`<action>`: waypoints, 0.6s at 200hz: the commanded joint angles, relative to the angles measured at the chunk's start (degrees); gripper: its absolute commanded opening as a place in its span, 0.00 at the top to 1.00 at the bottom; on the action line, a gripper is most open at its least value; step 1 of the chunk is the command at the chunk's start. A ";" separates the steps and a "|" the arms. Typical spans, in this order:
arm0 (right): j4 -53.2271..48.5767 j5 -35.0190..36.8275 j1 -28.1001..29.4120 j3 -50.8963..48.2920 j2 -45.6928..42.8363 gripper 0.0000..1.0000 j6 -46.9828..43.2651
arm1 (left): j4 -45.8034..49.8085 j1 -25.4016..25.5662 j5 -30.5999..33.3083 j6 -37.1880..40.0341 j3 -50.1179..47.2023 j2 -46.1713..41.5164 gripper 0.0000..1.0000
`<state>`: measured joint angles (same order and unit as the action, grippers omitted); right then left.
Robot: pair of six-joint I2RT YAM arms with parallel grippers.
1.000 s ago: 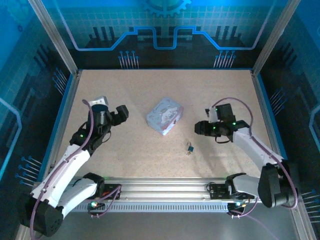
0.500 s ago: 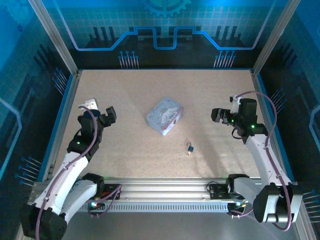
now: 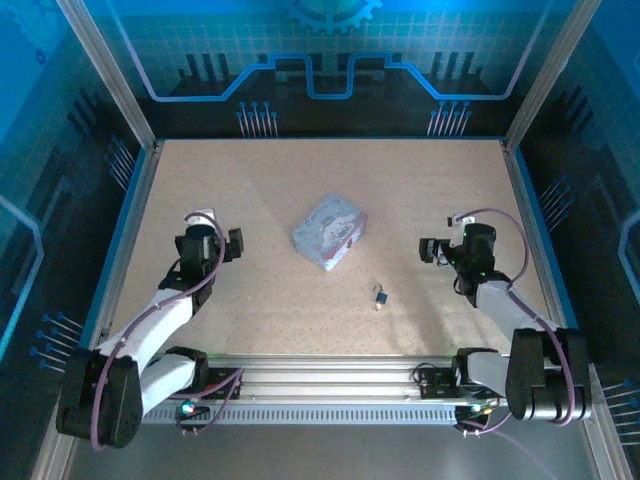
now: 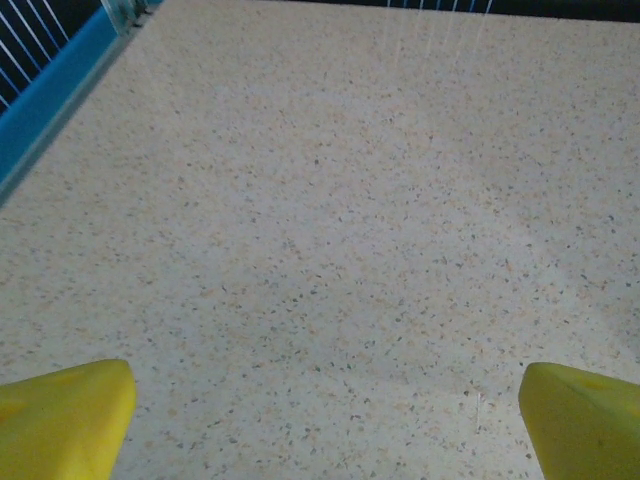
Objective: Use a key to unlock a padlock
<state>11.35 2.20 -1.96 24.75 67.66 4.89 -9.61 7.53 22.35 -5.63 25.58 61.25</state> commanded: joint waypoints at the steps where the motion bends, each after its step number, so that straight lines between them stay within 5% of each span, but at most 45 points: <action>1: 15.81 0.43 -0.41 -1.89 2.95 0.00 -0.03 | -8.38 -1.79 -4.81 -0.20 -1.77 3.42 0.01; 77: 21.47 0.70 3.71 1.27 9.85 0.00 -5.04 | -27.58 -2.96 -9.29 4.22 -1.79 17.01 0.01; 120: 33.94 3.23 7.40 -1.51 17.47 0.00 -7.33 | -33.33 -3.13 -12.28 8.21 -1.22 21.75 0.01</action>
<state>37.19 2.92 3.44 24.25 81.14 0.10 -34.46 5.02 13.32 -1.08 24.03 80.18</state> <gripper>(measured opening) 0.998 0.989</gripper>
